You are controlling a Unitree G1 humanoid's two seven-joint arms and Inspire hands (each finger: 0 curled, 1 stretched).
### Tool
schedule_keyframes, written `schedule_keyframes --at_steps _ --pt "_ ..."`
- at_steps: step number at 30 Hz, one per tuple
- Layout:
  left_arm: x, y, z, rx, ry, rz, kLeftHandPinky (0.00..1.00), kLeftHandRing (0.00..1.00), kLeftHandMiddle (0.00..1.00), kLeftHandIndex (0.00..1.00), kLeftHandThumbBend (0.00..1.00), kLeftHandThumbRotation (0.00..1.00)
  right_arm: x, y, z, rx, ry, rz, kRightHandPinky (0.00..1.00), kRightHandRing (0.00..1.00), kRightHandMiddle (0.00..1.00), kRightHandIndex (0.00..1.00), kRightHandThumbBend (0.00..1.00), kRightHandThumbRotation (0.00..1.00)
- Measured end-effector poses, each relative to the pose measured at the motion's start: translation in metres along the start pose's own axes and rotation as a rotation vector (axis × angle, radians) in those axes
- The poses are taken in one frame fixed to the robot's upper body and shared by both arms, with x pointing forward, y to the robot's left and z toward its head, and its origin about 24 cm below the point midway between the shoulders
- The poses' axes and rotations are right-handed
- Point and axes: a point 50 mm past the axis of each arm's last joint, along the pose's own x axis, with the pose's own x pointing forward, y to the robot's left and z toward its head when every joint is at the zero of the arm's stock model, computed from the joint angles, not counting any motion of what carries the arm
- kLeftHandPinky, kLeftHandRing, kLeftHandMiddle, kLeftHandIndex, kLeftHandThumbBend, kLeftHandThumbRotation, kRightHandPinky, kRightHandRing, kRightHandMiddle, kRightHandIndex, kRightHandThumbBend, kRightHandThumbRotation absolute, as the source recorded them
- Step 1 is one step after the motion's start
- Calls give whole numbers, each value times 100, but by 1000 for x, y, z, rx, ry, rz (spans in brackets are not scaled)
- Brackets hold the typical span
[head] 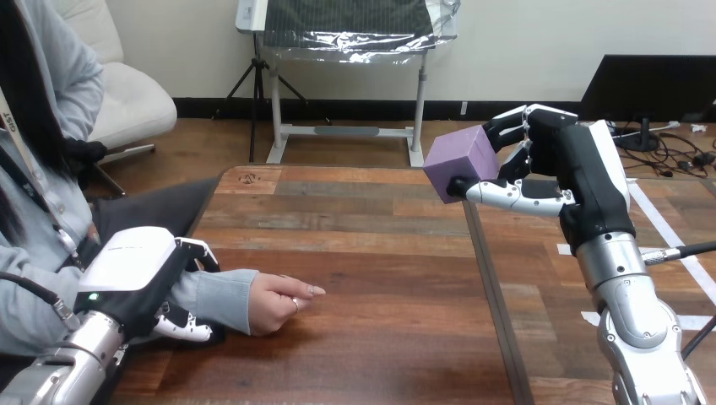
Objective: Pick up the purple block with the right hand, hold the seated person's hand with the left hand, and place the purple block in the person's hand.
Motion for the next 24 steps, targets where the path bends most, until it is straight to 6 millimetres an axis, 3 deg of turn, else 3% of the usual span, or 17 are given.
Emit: schedule_keyframes --at_steps 24 --pt "3 0 2 -10 -3 13 24 29 35 37 93 1 -2 1 -2 -3 7 9 20 25 37 46 78 0"
